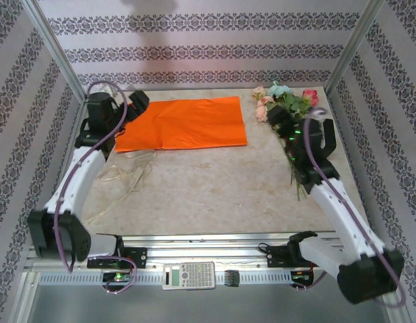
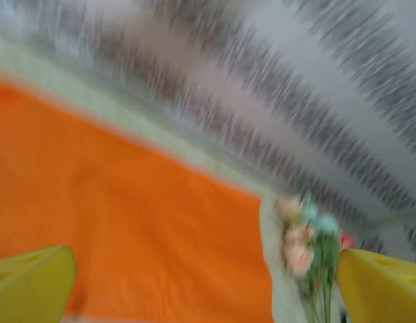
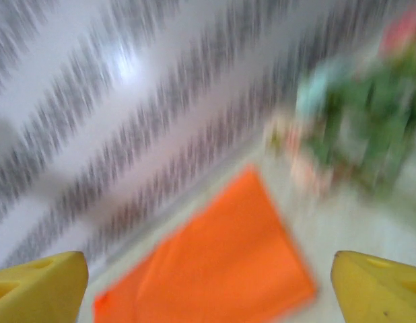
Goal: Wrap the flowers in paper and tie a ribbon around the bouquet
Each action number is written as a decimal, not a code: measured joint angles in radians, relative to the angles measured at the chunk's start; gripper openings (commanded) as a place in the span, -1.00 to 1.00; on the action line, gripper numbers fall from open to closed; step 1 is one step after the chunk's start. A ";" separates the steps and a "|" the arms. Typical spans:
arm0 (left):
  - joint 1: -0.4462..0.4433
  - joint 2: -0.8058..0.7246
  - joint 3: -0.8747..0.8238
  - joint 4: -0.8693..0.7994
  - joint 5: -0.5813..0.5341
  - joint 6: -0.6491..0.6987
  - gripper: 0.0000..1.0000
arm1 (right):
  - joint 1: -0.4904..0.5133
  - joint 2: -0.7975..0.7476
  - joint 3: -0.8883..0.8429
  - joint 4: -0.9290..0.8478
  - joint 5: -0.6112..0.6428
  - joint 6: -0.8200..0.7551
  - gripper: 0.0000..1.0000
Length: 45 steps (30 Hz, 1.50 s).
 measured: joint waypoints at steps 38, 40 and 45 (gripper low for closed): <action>-0.081 0.124 -0.455 0.092 0.378 -0.505 -0.14 | 0.400 1.199 0.566 0.369 -0.116 0.831 -0.68; -0.081 0.135 -0.466 0.119 0.389 -0.518 -0.15 | 0.393 1.206 0.566 0.367 -0.116 0.830 -1.00; -0.080 0.148 -0.467 0.146 0.390 -0.526 -0.17 | 0.362 1.202 0.559 0.349 -0.124 0.785 -1.00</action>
